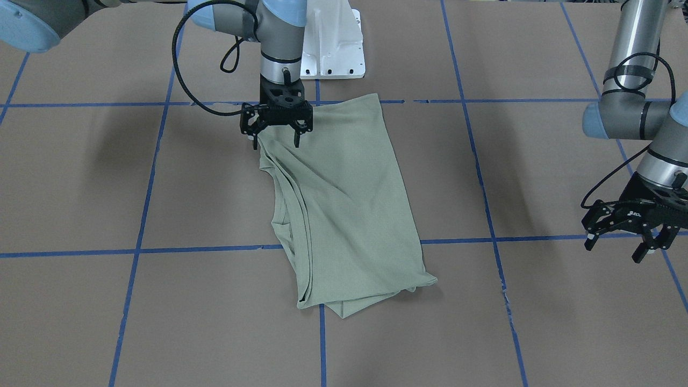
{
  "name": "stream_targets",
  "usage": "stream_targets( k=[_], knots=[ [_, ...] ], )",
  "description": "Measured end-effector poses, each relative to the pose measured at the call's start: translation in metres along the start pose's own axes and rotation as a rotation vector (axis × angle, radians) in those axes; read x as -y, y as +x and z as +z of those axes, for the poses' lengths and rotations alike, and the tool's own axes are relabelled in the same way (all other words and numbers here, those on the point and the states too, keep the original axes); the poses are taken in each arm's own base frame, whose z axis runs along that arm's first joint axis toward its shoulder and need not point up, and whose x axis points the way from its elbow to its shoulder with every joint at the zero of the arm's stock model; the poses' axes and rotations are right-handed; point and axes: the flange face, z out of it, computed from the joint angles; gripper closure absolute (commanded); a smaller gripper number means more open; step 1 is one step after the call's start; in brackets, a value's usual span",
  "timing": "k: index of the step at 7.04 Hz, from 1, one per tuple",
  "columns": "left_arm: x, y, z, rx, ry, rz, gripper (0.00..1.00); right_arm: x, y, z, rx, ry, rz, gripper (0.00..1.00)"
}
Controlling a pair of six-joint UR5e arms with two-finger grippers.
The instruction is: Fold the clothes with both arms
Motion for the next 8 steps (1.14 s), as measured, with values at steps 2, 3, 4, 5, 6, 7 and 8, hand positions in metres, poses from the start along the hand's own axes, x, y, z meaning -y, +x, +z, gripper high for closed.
stream_targets(
  k=[2, 3, 4, 5, 6, 7, 8],
  knots=[
    [0.000, 0.000, 0.000, -0.001, 0.001, 0.000, 0.00, 0.053, -0.018, 0.032, -0.009, 0.001, 0.006, 0.10],
    [0.000, 0.000, 0.000, 0.000, 0.000, -0.008, 0.00, 0.059, -0.018, 0.055, -0.029, -0.010, -0.003, 0.11],
    [0.000, 0.001, 0.001, -0.001, 0.000, -0.023, 0.00, 0.059, -0.018, 0.069, -0.042, -0.024, -0.012, 0.11],
    [0.000, 0.001, 0.001, -0.001, 0.000, -0.031, 0.00, 0.056, -0.018, 0.076, -0.048, -0.038, -0.023, 0.11],
    [0.000, 0.001, 0.001, -0.001, -0.001, -0.035, 0.00, 0.051, -0.017, 0.081, -0.052, -0.049, -0.038, 0.11],
    [0.000, 0.001, 0.001, -0.001, -0.001, -0.036, 0.00, 0.045, -0.015, 0.087, -0.059, -0.060, -0.054, 0.11],
    [0.000, 0.000, 0.001, -0.001, -0.001, -0.036, 0.00, 0.041, -0.011, 0.093, -0.072, -0.072, -0.075, 0.12]
  ],
)
